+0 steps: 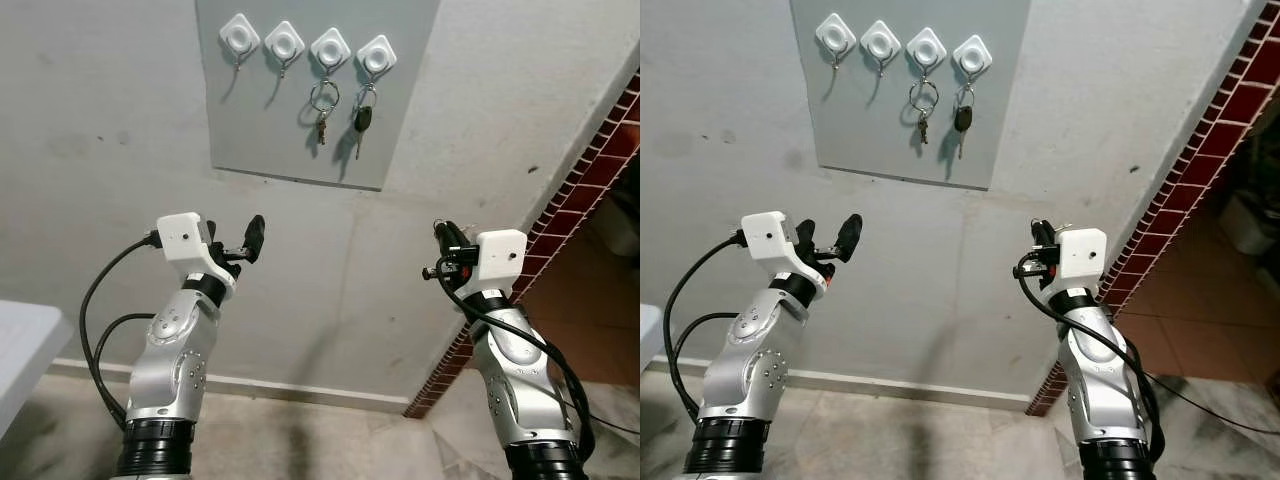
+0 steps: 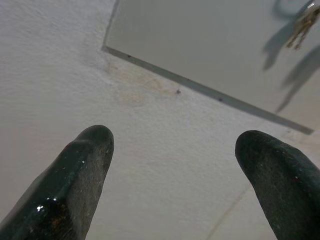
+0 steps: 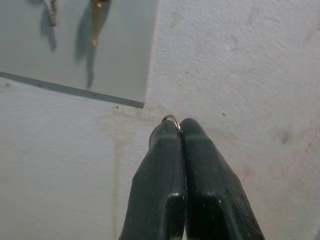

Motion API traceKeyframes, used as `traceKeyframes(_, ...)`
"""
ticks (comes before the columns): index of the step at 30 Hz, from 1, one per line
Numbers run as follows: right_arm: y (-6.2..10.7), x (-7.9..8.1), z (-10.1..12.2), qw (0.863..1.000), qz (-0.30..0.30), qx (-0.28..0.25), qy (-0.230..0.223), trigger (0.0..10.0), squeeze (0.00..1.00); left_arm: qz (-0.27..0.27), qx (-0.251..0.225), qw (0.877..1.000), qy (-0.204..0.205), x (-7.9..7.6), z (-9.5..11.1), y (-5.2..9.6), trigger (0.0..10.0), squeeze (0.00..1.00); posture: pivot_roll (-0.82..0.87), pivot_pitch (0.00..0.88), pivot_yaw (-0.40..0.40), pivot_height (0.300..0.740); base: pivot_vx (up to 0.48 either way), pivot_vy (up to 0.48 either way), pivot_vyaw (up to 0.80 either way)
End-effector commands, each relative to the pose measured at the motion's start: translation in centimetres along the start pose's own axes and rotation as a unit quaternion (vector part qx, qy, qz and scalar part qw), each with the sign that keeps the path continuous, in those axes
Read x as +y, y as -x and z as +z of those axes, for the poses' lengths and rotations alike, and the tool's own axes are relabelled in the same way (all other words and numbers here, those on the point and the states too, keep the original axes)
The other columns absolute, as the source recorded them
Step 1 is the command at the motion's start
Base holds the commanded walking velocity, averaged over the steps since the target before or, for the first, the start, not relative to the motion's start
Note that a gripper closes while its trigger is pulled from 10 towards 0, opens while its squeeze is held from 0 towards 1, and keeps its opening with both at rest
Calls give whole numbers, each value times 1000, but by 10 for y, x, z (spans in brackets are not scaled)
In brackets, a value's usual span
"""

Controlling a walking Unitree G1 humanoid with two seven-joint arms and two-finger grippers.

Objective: Hang keys on a hook

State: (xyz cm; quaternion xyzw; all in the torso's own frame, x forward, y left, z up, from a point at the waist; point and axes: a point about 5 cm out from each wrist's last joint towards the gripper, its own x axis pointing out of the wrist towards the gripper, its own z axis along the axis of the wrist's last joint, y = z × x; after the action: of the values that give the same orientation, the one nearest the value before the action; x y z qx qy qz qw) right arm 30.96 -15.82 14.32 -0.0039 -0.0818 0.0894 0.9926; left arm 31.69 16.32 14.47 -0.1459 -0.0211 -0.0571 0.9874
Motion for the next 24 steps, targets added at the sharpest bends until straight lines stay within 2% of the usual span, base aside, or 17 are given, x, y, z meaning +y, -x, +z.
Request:
traceKeyframes(1,1,-9,2,1000,-15,3,1,10000,0,-16,-4,1000,2,-11,2,-3,10000,0,8,0,-74,715,0,319,-763)
traceKeyframes(5,0,-9,3,1000,-18,-3,1,10000,0,-17,-4,1000,2,-11,2,-4,10000,0,7,0,-74,715,0,314,-381)
traceKeyframes(24,2,-8,4,1000,-14,-5,-3,10000,0,-4,6,1000,-7,-10,-2,-3,10000,0,9,0,-79,715,0,0,0)
